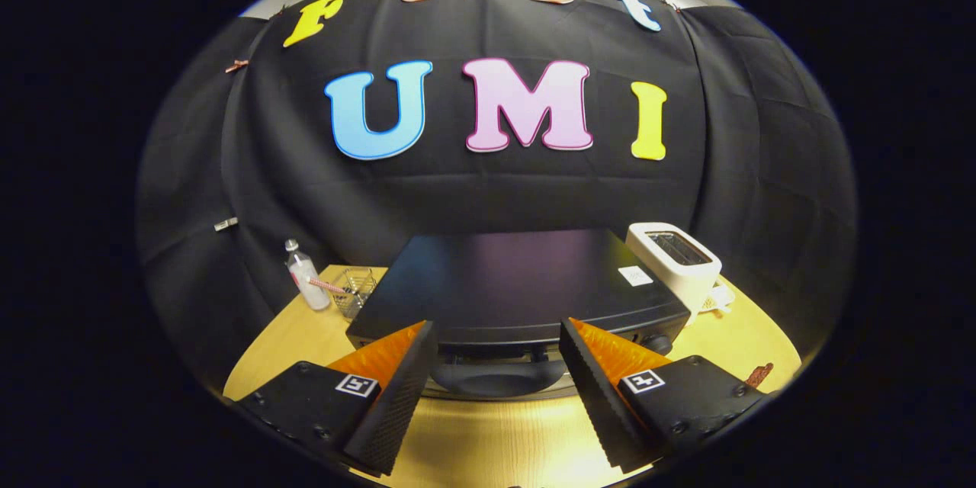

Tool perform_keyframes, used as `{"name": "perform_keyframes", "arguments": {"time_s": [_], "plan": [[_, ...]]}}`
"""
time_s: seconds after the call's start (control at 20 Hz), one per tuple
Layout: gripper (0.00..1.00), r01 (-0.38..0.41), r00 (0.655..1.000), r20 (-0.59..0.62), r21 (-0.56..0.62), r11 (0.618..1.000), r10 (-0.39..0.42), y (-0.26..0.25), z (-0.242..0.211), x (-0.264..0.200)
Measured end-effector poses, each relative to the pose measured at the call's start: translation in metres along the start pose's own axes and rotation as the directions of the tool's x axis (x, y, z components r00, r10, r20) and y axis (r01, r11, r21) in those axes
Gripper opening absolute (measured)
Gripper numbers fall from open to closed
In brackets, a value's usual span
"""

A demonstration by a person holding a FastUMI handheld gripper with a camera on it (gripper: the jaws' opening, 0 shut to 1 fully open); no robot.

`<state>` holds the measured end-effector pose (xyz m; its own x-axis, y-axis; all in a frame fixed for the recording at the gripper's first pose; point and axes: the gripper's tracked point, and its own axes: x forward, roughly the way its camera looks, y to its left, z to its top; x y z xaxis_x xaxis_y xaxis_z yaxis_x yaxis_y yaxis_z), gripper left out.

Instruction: Open the toaster oven, put the food inside, and close the toaster oven door.

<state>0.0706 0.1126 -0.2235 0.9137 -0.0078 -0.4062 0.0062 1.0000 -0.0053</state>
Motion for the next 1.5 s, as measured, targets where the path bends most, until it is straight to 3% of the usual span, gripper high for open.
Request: {"name": "perform_keyframes", "arguments": {"time_s": [0.3, 0.6, 1.5], "plan": [[1.00, 0.019, 0.997, -0.071, -0.006, 1.000, -0.019, 0.002, -0.023, 0.022], [0.99, 0.014, 0.997, -0.078, -0.023, 1.000, -0.016, 0.004, -0.027, 0.014], [0.98, 0.005, 0.974, -0.226, -0.017, 1.000, -0.009, 0.004, -0.107, -0.062]]}}
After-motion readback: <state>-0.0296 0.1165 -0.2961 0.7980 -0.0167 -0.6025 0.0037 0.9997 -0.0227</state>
